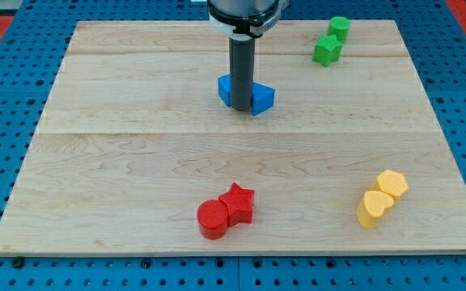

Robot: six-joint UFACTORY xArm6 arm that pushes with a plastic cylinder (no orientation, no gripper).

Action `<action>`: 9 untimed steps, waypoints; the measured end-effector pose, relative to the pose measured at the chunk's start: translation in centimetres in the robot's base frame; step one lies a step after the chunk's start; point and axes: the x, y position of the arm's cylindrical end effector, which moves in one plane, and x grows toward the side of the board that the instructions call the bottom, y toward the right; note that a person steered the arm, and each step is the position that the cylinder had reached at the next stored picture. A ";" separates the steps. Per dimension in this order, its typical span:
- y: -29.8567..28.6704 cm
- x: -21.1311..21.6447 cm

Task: Slide the green circle to the top left

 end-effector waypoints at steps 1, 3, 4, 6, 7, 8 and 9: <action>-0.1 0.3; 4.4 6.8; 9.8 5.9; 18.0 -3.3; 24.5 -9.3; 24.3 -15.4; 20.7 -17.9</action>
